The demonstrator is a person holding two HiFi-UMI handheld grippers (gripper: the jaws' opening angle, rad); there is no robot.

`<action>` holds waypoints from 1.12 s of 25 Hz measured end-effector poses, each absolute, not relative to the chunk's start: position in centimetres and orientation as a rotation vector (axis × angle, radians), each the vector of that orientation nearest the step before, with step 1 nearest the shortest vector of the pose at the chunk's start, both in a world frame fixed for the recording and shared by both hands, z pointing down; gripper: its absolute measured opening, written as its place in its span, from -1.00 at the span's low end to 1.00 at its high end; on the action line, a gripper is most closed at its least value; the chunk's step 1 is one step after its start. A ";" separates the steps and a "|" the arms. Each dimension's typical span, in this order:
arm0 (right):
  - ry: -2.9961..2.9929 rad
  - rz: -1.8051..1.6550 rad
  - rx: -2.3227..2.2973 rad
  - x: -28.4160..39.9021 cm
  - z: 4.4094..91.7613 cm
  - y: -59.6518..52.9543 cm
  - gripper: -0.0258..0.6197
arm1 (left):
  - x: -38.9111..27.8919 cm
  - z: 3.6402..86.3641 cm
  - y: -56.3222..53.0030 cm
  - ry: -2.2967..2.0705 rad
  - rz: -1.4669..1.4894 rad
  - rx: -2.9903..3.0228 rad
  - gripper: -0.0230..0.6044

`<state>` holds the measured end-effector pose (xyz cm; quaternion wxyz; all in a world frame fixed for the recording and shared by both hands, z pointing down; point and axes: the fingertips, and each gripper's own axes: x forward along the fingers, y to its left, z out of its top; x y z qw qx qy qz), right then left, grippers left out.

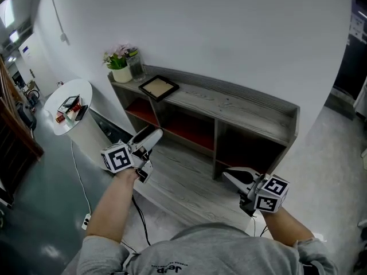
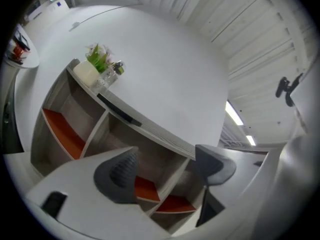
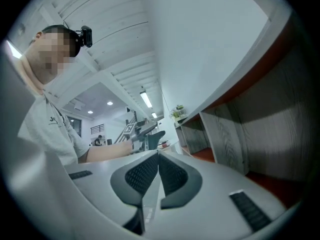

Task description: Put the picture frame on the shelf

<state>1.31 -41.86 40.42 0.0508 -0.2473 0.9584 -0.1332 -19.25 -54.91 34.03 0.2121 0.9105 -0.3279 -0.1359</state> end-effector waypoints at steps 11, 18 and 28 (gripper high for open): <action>2.911 -0.347 -0.877 3.4 40.3 -41.9 -0.88 | -19.1 41.3 -42.0 -0.978 -0.366 2.717 -0.48; 2.901 -0.339 -0.970 5.0 41.8 -41.4 -0.90 | -17.7 45.4 -38.3 -1.071 -0.273 2.750 -0.90; 2.899 -0.367 -0.983 5.1 43.6 -41.0 -0.90 | -17.5 45.0 -37.8 -1.101 -0.326 2.753 -0.89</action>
